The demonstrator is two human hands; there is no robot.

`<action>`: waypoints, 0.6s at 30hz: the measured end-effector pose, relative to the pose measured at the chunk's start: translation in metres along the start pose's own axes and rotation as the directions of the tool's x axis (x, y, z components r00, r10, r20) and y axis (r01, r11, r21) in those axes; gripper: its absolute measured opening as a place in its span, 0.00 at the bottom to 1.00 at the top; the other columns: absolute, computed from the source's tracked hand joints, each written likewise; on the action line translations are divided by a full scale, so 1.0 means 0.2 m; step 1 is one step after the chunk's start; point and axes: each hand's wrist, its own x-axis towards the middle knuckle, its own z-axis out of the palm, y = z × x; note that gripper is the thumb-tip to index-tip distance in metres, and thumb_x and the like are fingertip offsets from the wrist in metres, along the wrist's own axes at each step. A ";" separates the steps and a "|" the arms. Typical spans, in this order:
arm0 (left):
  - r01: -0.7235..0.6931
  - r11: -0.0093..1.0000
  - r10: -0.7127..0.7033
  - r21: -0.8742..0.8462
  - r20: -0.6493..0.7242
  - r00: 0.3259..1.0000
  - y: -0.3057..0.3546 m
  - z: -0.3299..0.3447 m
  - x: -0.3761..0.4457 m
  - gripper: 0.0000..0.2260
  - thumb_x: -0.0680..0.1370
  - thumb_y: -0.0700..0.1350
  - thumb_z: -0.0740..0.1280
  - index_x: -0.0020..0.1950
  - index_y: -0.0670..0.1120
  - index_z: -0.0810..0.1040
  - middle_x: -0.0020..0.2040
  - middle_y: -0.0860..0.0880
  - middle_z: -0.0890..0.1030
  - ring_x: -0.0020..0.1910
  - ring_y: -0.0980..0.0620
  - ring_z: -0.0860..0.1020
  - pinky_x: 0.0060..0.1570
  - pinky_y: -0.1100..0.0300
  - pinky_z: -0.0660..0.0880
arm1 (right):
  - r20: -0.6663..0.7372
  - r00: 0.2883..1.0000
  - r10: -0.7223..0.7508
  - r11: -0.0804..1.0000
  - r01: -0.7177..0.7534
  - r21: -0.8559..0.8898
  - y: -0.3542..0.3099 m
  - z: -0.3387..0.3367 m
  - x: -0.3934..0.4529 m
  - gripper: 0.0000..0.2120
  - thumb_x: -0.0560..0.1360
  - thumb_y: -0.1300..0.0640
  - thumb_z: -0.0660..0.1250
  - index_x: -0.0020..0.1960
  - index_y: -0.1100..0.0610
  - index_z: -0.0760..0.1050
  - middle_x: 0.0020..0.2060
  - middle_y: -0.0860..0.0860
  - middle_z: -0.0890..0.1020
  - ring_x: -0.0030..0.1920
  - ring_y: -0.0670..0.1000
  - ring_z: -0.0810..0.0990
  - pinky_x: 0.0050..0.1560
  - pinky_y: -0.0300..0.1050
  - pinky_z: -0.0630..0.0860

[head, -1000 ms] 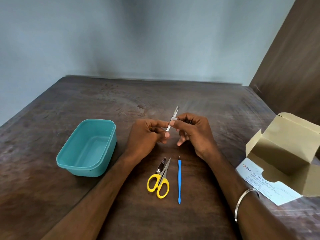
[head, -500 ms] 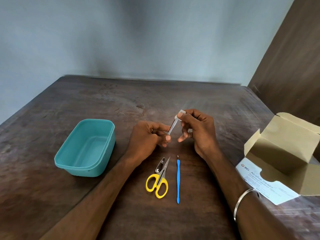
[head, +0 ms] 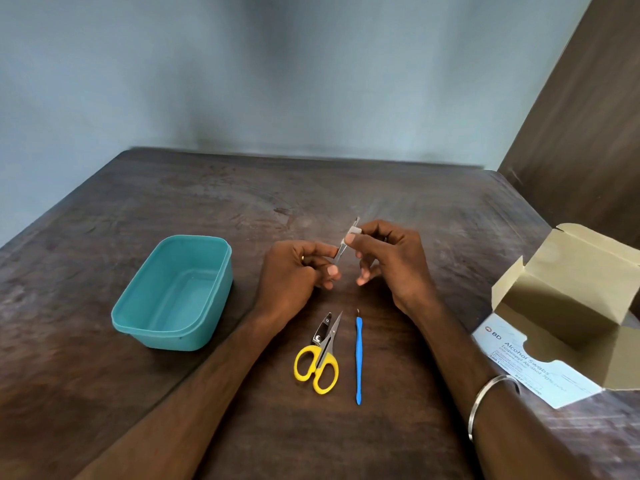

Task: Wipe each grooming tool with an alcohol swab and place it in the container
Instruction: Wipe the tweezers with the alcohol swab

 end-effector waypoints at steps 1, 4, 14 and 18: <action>0.000 1.000 0.000 -0.002 -0.005 1.000 0.00 0.00 0.00 0.11 0.72 0.29 0.71 0.51 0.41 0.83 0.36 0.45 0.85 0.29 0.52 0.82 0.35 0.63 0.80 | 0.004 1.000 -0.002 1.000 0.002 -0.012 0.00 0.00 0.00 0.05 0.73 0.62 0.74 0.45 0.64 0.82 0.31 0.55 0.78 0.24 0.53 0.74 0.24 0.46 0.78; 0.000 1.000 0.000 -0.010 -0.013 1.000 -0.01 0.00 0.00 0.12 0.72 0.29 0.71 0.50 0.43 0.83 0.35 0.45 0.85 0.29 0.51 0.82 0.35 0.61 0.81 | 0.017 1.000 0.000 0.999 0.001 -0.049 0.01 0.00 0.01 0.05 0.73 0.62 0.74 0.43 0.64 0.81 0.30 0.56 0.78 0.24 0.54 0.74 0.26 0.49 0.78; -0.039 0.999 0.040 0.014 -0.044 0.998 0.00 0.00 0.01 0.13 0.74 0.31 0.70 0.49 0.48 0.84 0.35 0.46 0.86 0.31 0.49 0.83 0.37 0.59 0.82 | 0.090 0.996 -0.021 0.984 0.037 -0.172 0.03 0.02 0.00 0.06 0.73 0.60 0.75 0.38 0.58 0.82 0.28 0.53 0.79 0.23 0.55 0.74 0.28 0.47 0.73; -0.004 0.999 0.002 -0.037 -0.047 0.999 0.00 0.00 0.02 0.10 0.75 0.32 0.69 0.53 0.42 0.84 0.36 0.45 0.85 0.29 0.51 0.81 0.36 0.57 0.80 | 0.107 0.994 0.013 0.997 -0.004 -0.080 0.02 0.01 0.01 0.11 0.78 0.55 0.69 0.42 0.62 0.82 0.33 0.58 0.82 0.25 0.57 0.75 0.29 0.46 0.73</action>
